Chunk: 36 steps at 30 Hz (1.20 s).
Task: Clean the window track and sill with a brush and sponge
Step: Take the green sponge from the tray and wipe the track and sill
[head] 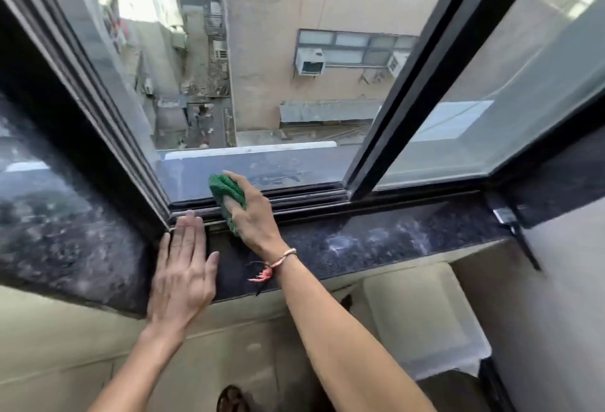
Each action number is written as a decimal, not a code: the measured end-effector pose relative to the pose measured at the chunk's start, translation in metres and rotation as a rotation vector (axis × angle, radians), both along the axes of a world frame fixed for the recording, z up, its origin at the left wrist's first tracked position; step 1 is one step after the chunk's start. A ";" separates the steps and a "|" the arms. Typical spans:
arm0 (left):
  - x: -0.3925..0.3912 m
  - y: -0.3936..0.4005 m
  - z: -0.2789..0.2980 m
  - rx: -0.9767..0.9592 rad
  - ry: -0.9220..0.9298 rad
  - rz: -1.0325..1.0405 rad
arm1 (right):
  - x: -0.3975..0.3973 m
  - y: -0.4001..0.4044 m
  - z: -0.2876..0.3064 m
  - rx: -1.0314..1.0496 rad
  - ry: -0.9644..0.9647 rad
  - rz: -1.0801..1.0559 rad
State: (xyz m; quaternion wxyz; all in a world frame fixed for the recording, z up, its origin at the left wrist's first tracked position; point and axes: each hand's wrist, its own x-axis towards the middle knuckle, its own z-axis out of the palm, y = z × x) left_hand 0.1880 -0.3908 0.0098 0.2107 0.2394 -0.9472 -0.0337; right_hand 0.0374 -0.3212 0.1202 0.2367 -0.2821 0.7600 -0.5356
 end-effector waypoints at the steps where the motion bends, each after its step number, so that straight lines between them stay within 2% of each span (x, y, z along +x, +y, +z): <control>1: 0.000 0.000 -0.001 -0.005 0.008 -0.005 | -0.008 0.020 0.008 -0.096 -0.176 -0.019; 4: -0.003 0.000 0.000 -0.009 0.010 -0.045 | -0.029 0.107 0.011 -0.320 -0.519 -0.275; 6: -0.004 -0.002 0.002 -0.014 0.008 -0.083 | -0.051 0.176 0.008 -0.376 -0.548 -0.499; 9: -0.005 -0.006 0.000 -0.034 -0.010 -0.109 | -0.105 0.260 0.007 -0.269 -0.275 -0.855; 11: -0.004 -0.006 -0.001 -0.025 -0.007 -0.094 | -0.142 0.291 -0.001 -0.031 -0.008 -0.971; 14: -0.004 -0.005 0.000 0.016 0.003 -0.088 | -0.173 0.303 -0.025 0.313 0.192 -0.898; 16: -0.003 -0.005 0.003 0.057 0.009 -0.095 | -0.168 0.289 -0.035 0.393 0.224 -0.875; 19: -0.002 -0.006 0.008 0.146 0.032 -0.107 | -0.133 0.244 -0.042 0.312 0.187 -0.831; 23: -0.002 -0.004 0.015 0.238 0.059 -0.114 | -0.050 0.163 -0.053 0.181 0.187 -0.655; 27: -0.002 -0.004 0.016 0.268 0.078 -0.104 | 0.024 0.093 -0.053 0.234 0.259 -0.542; 29: -0.001 -0.004 0.016 0.290 0.093 -0.102 | 0.059 0.072 -0.054 0.303 0.403 -0.328; 32: -0.001 -0.004 0.016 0.310 0.099 -0.104 | 0.084 0.067 -0.067 0.483 0.768 0.032; 36: 0.000 -0.004 0.017 0.328 0.101 -0.109 | 0.055 0.100 -0.075 0.558 1.002 0.152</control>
